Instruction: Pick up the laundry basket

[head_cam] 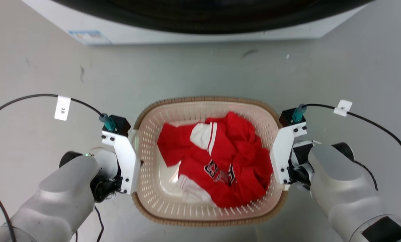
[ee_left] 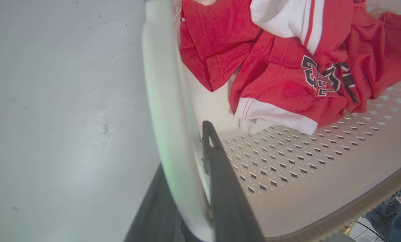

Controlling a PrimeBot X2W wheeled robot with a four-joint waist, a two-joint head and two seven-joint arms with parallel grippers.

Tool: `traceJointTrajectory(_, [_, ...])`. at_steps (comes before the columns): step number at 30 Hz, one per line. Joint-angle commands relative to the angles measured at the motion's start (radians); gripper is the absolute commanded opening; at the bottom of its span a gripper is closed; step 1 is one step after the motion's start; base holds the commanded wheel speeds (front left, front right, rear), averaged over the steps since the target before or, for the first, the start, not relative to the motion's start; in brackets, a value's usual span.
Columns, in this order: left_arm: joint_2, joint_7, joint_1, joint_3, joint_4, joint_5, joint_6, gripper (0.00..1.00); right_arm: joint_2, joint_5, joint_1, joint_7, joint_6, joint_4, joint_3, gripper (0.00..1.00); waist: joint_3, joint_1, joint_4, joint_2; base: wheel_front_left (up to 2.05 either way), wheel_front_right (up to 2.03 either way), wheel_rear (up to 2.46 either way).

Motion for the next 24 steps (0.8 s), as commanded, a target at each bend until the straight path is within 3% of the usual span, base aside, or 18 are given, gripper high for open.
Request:
traceJointTrajectory(1, [0.01, 0.015, 0.007, -0.006, -0.012, -0.013, -0.004, 0.0, -0.004, 0.002, 0.021, 0.022, 0.0, 0.007, 0.011, 0.0, -0.086, 0.0, -0.006, 0.0, 0.0, 0.0, 0.0])
traceJointTrajectory(11, [0.046, 0.198, 0.082, -0.056, -0.08, -0.123, -0.004, 0.0, -0.005, 0.061, 0.071, 0.224, 0.0, -0.026, 0.086, 0.0, -0.333, 0.0, -0.015, 0.0, 0.0, 0.0, 0.0])
traceJointTrajectory(24, [0.074, 0.392, 0.148, -0.07, -0.123, -0.221, -0.008, 0.0, -0.001, 0.177, 0.126, 0.439, 0.001, -0.111, 0.186, 0.0, -0.558, 0.0, -0.032, 0.0, 0.0, 0.0, 0.0])
